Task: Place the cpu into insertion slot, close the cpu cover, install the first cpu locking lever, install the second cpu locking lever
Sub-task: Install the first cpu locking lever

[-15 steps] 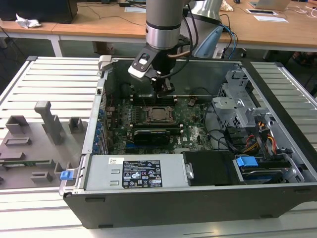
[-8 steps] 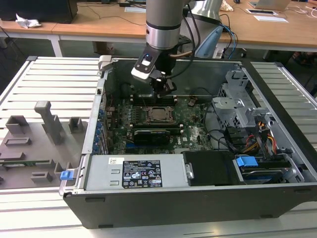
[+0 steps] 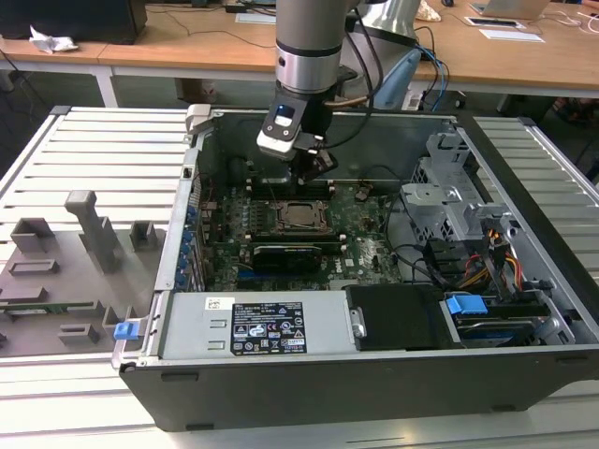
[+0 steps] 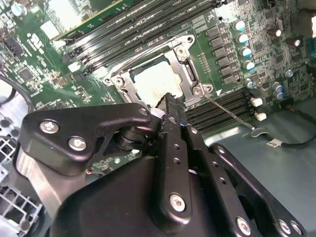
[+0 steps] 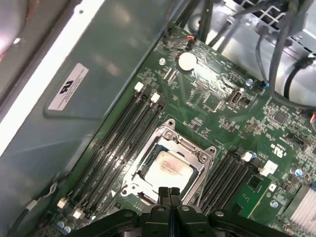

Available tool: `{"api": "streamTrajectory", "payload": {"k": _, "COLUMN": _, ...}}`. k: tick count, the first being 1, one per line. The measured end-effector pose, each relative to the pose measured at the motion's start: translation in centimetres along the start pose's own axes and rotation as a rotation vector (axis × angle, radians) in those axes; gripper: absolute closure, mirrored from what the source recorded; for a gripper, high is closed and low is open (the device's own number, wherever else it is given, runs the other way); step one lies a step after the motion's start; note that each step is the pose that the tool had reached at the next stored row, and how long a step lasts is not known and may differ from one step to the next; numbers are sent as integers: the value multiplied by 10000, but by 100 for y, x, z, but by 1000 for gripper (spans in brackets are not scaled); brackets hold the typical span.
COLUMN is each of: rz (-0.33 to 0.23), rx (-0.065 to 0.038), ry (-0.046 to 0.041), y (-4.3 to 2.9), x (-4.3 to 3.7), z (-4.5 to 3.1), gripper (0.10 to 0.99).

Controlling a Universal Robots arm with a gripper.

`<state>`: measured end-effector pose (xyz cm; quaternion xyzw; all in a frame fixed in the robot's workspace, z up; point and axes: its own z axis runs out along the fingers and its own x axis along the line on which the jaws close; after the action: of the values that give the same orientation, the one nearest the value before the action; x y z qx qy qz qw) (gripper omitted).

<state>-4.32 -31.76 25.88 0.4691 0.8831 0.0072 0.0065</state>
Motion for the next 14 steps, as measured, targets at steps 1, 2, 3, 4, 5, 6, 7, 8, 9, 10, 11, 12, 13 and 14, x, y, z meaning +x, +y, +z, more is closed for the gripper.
{"api": "streamTrajectory", "payload": {"k": 1, "rz": -103, "rx": -1, "ry": 2, "y": 0, "x": 0, "z": 0, "gripper": 980}}
{"api": "streamTrajectory", "payload": {"k": 2, "rz": -185, "rx": -1, "ry": 3, "y": 0, "x": 0, "z": 0, "gripper": 980}}
{"api": "streamTrajectory", "payload": {"k": 3, "rz": -274, "rx": -1, "ry": 5, "y": 0, "x": 0, "z": 0, "gripper": 980}}
{"api": "streamTrajectory", "payload": {"k": 4, "rz": -352, "rx": -2, "ry": 6, "y": 0, "x": 0, "z": 0, "gripper": 980}}
{"api": "streamTrajectory", "payload": {"k": 5, "rz": -468, "rx": -2, "ry": 8, "y": 0, "x": 0, "z": 0, "gripper": 980}}
{"api": "streamTrajectory", "payload": {"k": 6, "rz": -576, "rx": -3, "ry": 10, "y": 0, "x": 0, "z": 0, "gripper": 980}}
{"api": "streamTrajectory", "payload": {"k": 7, "rz": -663, "rx": -3, "ry": 13, "y": 0, "x": 0, "z": 0, "gripper": 980}}
{"api": "streamTrajectory", "payload": {"k": 8, "rz": -733, "rx": -3, "ry": 14, "y": 0, "x": 0, "z": 0, "gripper": 980}}
{"api": "streamTrajectory", "payload": {"k": 9, "rz": -829, "rx": -4, "ry": 15, "y": 0, "x": 0, "z": 0, "gripper": 980}}
{"api": "streamTrajectory", "payload": {"k": 10, "rz": -891, "rx": -4, "ry": 17, "y": 0, "x": 0, "z": 0, "gripper": 980}}
{"api": "streamTrajectory", "payload": {"k": 11, "rz": -1019, "rx": -5, "ry": 19, "y": 0, "x": 0, "z": 0, "gripper": 980}}
{"api": "streamTrajectory", "payload": {"k": 12, "rz": -1108, "rx": -5, "ry": 21, "y": 0, "x": 0, "z": 0, "gripper": 980}}
{"api": "streamTrajectory", "payload": {"k": 13, "rz": -1161, "rx": -5, "ry": 22, "y": 0, "x": 0, "z": 0, "gripper": 980}}
{"api": "streamTrajectory", "payload": {"k": 14, "rz": -1210, "rx": -6, "ry": 22, "y": 0, "x": 0, "z": 0, "gripper": 980}}
